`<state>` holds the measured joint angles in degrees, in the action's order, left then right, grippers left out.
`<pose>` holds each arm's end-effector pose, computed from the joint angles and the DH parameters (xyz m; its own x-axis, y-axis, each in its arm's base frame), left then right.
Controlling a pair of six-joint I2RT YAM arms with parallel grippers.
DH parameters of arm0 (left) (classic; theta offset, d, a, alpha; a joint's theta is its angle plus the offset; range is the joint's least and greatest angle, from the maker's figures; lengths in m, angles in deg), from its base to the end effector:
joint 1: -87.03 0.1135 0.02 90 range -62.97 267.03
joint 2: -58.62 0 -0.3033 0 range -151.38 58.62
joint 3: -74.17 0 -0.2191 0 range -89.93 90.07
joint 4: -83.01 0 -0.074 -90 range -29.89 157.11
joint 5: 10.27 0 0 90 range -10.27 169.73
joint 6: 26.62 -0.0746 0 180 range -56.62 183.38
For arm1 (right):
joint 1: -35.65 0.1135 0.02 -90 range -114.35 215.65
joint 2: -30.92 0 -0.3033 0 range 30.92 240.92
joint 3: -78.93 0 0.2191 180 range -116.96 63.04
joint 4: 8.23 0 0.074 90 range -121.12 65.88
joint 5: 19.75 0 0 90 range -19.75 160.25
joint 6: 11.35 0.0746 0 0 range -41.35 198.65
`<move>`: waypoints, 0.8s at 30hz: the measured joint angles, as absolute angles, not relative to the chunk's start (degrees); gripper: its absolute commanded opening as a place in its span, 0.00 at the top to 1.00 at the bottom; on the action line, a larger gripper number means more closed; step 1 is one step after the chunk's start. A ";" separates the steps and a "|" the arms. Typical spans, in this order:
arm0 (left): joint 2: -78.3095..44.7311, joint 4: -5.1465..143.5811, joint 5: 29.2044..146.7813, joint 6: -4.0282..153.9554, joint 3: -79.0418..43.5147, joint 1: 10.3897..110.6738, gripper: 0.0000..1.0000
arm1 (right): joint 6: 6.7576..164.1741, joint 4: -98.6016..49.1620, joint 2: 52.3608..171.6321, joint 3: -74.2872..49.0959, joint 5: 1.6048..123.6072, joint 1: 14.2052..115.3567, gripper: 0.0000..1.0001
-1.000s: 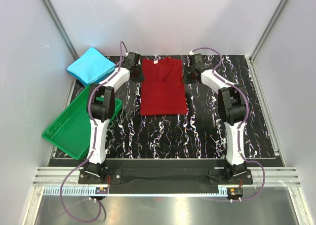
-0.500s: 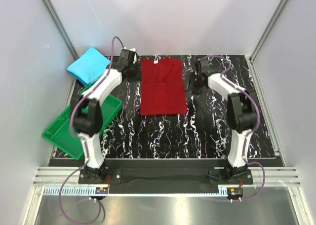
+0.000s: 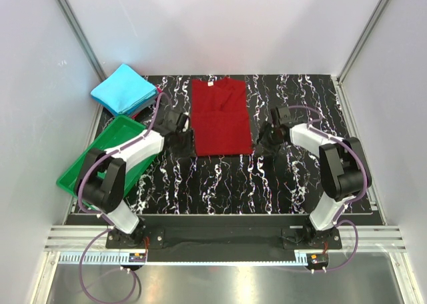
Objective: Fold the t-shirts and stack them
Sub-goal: Fold the tshirt
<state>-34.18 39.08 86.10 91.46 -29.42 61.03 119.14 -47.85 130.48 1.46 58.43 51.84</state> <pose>0.2825 -0.1470 0.2259 -0.9173 -0.0731 -0.3915 0.0604 0.9461 -0.3181 0.3252 0.1103 0.2007 -0.8809 0.4060 -0.2433 0.2706 0.8537 0.4449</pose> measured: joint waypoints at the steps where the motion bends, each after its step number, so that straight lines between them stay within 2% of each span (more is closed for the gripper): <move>1: -34.20 39.74 86.21 92.03 -30.51 61.10 0.56 | 120.06 -47.02 130.48 2.57 58.19 51.97 0.38; 13: -35.29 48.26 85.23 98.67 -35.24 61.12 0.56 | 127.21 -34.23 130.44 9.76 56.18 52.84 0.42; 18: -36.71 50.12 84.84 100.11 -35.24 61.12 0.56 | 128.52 -32.62 130.44 10.61 56.23 52.87 0.58; 24: -36.34 50.95 83.28 100.46 -36.92 61.12 0.56 | 129.65 -31.98 130.46 11.86 57.19 53.19 0.71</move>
<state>-36.34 50.95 83.28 100.46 -36.92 61.12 129.65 -31.98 130.46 11.86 57.19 53.19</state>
